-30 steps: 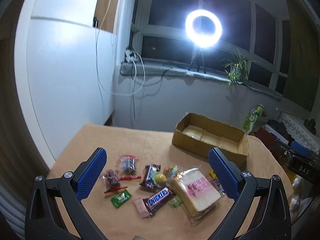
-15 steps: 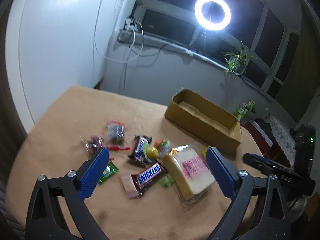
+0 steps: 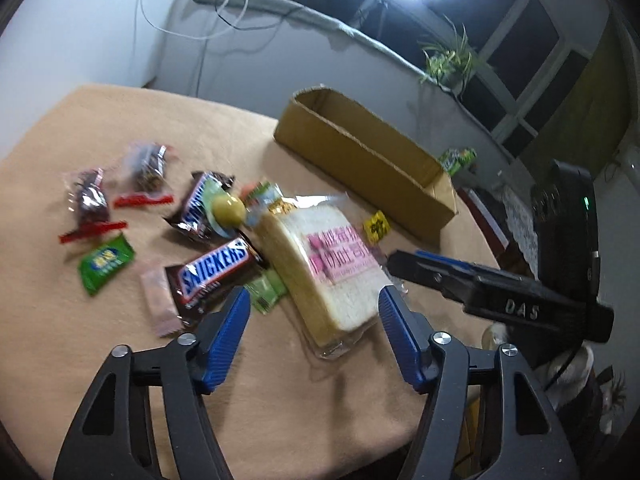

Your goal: Organize snacks

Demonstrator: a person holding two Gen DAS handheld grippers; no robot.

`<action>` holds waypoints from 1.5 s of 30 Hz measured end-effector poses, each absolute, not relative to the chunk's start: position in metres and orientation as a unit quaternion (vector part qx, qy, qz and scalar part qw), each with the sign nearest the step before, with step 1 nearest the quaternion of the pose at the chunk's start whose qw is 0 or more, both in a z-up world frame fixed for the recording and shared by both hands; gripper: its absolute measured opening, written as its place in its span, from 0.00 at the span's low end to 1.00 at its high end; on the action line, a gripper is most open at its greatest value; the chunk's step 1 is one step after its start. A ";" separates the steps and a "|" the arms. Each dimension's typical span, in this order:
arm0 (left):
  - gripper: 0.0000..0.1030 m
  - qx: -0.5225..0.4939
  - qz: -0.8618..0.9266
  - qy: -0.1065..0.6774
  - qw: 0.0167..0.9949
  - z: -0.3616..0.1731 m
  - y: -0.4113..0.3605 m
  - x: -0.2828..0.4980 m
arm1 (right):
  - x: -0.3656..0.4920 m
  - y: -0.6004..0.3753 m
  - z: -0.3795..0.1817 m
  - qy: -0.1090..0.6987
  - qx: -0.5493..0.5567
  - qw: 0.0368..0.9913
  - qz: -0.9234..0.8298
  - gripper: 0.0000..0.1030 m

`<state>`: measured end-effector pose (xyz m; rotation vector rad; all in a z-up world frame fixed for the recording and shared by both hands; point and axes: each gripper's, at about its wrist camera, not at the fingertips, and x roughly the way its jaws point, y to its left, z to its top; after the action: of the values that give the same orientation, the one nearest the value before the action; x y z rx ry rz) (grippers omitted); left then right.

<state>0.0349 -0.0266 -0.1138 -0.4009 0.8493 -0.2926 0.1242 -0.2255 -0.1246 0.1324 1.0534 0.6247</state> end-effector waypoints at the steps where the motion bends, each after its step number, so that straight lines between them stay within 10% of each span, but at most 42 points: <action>1: 0.54 -0.193 -0.144 0.412 0.879 -0.116 -0.028 0.036 | 0.127 -0.226 -0.127 0.498 0.072 0.810 0.300 0.50; 45: 0.40 -0.144 -0.173 0.365 0.904 -0.088 -0.049 0.061 | 0.139 -0.222 -0.076 0.477 0.088 0.810 0.331 0.39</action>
<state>0.0610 -0.0492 -0.0883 -0.2975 0.7537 -0.3579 0.1394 -0.2218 -0.0756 0.1887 1.0186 0.7069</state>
